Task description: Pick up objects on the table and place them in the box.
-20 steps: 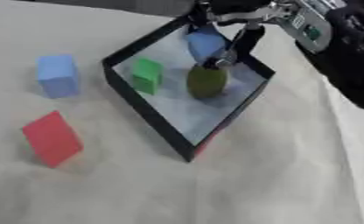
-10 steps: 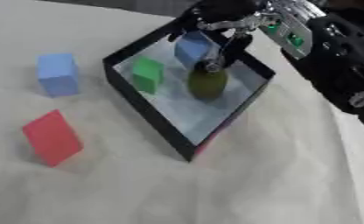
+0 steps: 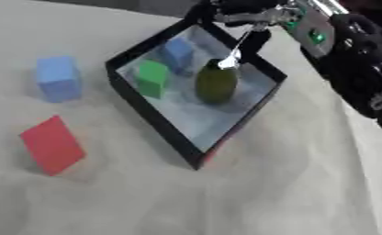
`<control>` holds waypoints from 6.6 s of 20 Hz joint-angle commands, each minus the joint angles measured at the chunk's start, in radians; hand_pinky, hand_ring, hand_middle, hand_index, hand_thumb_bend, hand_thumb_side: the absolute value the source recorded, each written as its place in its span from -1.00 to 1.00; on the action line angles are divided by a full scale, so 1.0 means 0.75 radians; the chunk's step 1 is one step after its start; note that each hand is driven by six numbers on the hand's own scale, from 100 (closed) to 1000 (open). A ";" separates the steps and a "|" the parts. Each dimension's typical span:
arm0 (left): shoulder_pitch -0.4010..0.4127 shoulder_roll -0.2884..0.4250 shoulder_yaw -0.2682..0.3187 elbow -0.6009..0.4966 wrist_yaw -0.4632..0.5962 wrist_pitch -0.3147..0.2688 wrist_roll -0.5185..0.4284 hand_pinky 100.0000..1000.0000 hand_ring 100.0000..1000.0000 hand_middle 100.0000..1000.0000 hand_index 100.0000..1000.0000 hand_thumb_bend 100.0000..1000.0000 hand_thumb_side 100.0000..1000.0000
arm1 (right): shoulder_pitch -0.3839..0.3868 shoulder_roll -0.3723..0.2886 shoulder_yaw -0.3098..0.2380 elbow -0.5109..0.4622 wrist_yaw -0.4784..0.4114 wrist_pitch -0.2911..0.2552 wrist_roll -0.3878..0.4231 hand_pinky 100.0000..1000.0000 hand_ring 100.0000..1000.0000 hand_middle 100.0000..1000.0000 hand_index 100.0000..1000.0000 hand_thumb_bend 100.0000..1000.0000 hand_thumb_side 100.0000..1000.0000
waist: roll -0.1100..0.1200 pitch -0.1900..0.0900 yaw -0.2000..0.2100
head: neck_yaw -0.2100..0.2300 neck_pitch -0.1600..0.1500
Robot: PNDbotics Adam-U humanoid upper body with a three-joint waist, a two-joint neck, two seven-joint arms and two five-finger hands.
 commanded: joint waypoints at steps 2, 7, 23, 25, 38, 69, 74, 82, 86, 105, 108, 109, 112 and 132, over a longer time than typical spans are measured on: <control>0.006 0.013 0.009 -0.028 -0.003 0.000 0.000 0.82 0.53 0.48 0.55 -1.00 0.71 | -0.032 -0.047 -0.031 -0.012 0.000 -0.076 0.058 0.86 0.87 0.74 0.96 -0.47 0.00 | 0.006 -0.020 -0.003 | 0.004 0.000; 0.018 0.014 0.011 -0.028 -0.001 -0.001 0.003 0.83 0.53 0.48 0.55 -1.00 0.70 | -0.010 -0.098 -0.062 -0.030 -0.098 -0.040 0.043 0.82 0.79 0.65 0.90 -0.72 -0.48 | 0.014 -0.032 -0.018 | 0.013 0.012; 0.021 0.102 0.013 -0.028 0.044 -0.095 0.025 0.82 0.55 0.50 0.56 -1.00 0.50 | 0.549 -0.537 -0.375 -0.773 -0.789 0.464 -0.172 0.75 0.58 0.47 0.74 -1.00 -1.00 | 0.079 -0.053 -0.082 | 0.100 0.024; 0.009 0.152 0.018 -0.028 0.062 -0.144 0.044 0.81 0.57 0.52 0.56 -1.00 0.41 | 0.639 -0.535 -0.457 -0.871 -0.838 0.522 -0.246 0.75 0.57 0.45 0.72 -1.00 -1.00 | 0.094 -0.057 -0.092 | 0.106 0.025; 0.011 0.574 0.038 -0.028 0.007 -0.336 0.136 0.86 0.73 0.68 0.68 -1.00 0.11 | 1.086 -0.356 -0.802 -1.139 -1.006 0.716 -0.529 0.79 0.53 0.43 0.69 -1.00 -0.27 | 0.165 -0.059 -0.147 | 0.179 0.027; -0.017 1.419 -0.279 -0.028 -0.426 -0.099 -0.153 0.81 0.72 0.58 0.72 -0.82 0.59 | 1.222 -0.174 -0.899 -1.177 -1.026 0.809 -0.542 0.80 0.46 0.37 0.66 -1.00 -0.13 | 0.197 -0.060 -0.191 | 0.222 0.022; -0.036 1.421 -0.309 -0.028 -0.487 -0.086 -0.155 0.80 0.72 0.59 0.73 -0.65 0.52 | 1.232 -0.166 -0.907 -1.163 -1.021 0.813 -0.542 0.80 0.46 0.37 0.66 -1.00 -0.13 | 0.199 -0.056 -0.196 | 0.230 0.021; -0.037 1.420 -0.326 -0.023 -0.531 -0.060 -0.125 0.79 0.71 0.58 0.74 -0.60 0.55 | 1.236 -0.160 -0.910 -1.155 -1.021 0.814 -0.541 0.80 0.45 0.36 0.65 -1.00 -0.13 | 0.199 -0.056 -0.197 | 0.235 0.022; -0.047 1.419 -0.346 -0.027 -0.530 -0.015 -0.120 0.79 0.71 0.58 0.74 -0.60 0.62 | 1.238 -0.153 -0.911 -1.148 -1.024 0.816 -0.537 0.80 0.45 0.36 0.65 -1.00 -0.13 | 0.199 -0.056 -0.200 | 0.241 0.020; -0.253 1.357 -0.453 0.081 -0.472 0.137 0.083 1.00 0.79 0.55 0.83 -0.10 0.73 | 1.235 -0.126 -0.916 -1.127 -1.037 0.831 -0.519 0.80 0.44 0.34 0.64 -1.00 -0.11 | 0.211 -0.047 -0.225 | 0.261 0.017; -0.297 1.344 -0.479 0.108 -0.492 0.139 0.051 1.00 0.82 0.57 0.85 -0.04 0.71 | 1.233 -0.125 -0.918 -1.124 -1.041 0.832 -0.520 0.80 0.44 0.34 0.64 -1.00 -0.11 | 0.214 -0.047 -0.231 | 0.269 0.019; -0.311 1.338 -0.488 0.118 -0.501 0.140 0.040 1.00 0.82 0.58 0.85 -0.04 0.69 | 1.233 -0.124 -0.918 -1.122 -1.043 0.833 -0.520 0.80 0.44 0.34 0.64 -1.00 -0.11 | 0.215 -0.047 -0.232 | 0.271 0.020; -0.352 1.320 -0.518 0.149 -0.535 0.140 0.005 1.00 0.82 0.58 0.83 0.03 0.61 | 1.231 -0.123 -0.919 -1.119 -1.047 0.834 -0.520 0.80 0.43 0.34 0.63 -1.00 -0.10 | 0.218 -0.047 -0.235 | 0.287 0.022; -0.507 1.192 -0.639 0.306 -0.652 0.076 -0.215 1.00 0.83 0.58 0.77 0.08 0.19 | 1.205 -0.115 -0.920 -1.070 -1.075 0.829 -0.484 0.81 0.42 0.34 0.63 -1.00 -0.11 | 0.222 -0.051 -0.245 | 0.332 0.029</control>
